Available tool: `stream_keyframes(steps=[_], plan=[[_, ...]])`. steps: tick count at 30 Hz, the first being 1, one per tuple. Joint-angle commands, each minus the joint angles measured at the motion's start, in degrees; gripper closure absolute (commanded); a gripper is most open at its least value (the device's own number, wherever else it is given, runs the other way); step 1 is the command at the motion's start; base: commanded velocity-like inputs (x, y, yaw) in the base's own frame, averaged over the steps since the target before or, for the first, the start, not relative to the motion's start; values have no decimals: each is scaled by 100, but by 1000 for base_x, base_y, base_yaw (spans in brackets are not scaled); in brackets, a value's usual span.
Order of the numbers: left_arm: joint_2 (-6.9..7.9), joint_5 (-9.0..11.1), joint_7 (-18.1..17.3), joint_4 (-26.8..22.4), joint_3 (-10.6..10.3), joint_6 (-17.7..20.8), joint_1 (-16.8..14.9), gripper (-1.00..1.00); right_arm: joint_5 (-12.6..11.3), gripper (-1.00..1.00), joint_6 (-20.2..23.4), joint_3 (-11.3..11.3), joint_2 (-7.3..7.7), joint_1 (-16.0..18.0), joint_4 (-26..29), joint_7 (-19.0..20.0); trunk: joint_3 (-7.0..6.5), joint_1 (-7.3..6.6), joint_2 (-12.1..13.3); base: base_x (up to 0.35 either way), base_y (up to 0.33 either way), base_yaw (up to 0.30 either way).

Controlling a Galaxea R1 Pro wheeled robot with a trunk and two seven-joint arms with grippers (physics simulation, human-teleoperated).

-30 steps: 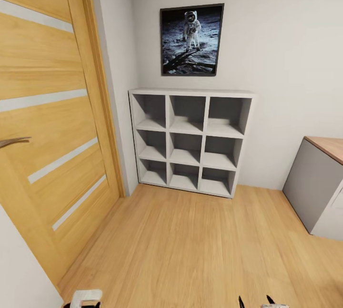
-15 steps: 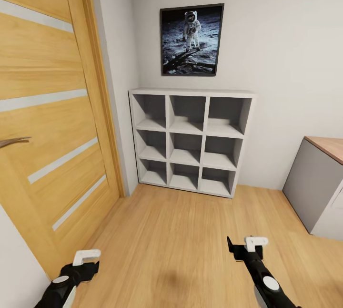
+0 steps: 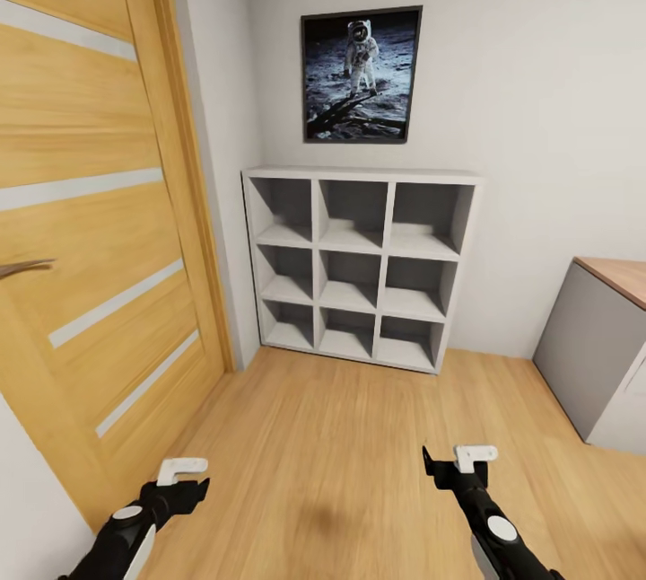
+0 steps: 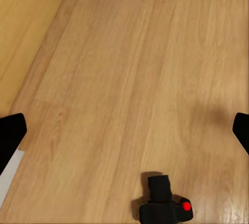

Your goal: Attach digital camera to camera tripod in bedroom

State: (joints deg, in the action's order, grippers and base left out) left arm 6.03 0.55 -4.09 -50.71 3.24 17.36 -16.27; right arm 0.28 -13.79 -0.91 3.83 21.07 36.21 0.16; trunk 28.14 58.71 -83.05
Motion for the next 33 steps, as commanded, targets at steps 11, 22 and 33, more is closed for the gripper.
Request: stream_keyframes(steps=[11, 22, 33], plan=[[67, 6, -55, -57, 19, 7, -7, -100, 6, -100, -53, 45, -45, 10, -135, 13, 6, 1, -3, 249, -92, 0], [-29, 7, -57, -62, -4, 5, -8, -100, 22, -100, -82, 330, -124, 11, -148, 3, 6, 1, -3, 66, -31, 0], [-59, 7, -57, -62, 9, 2, -8, -100, 25, -100, -80, 363, -130, 11, -149, 0, 6, 1, -3, 1, 0, 230]])
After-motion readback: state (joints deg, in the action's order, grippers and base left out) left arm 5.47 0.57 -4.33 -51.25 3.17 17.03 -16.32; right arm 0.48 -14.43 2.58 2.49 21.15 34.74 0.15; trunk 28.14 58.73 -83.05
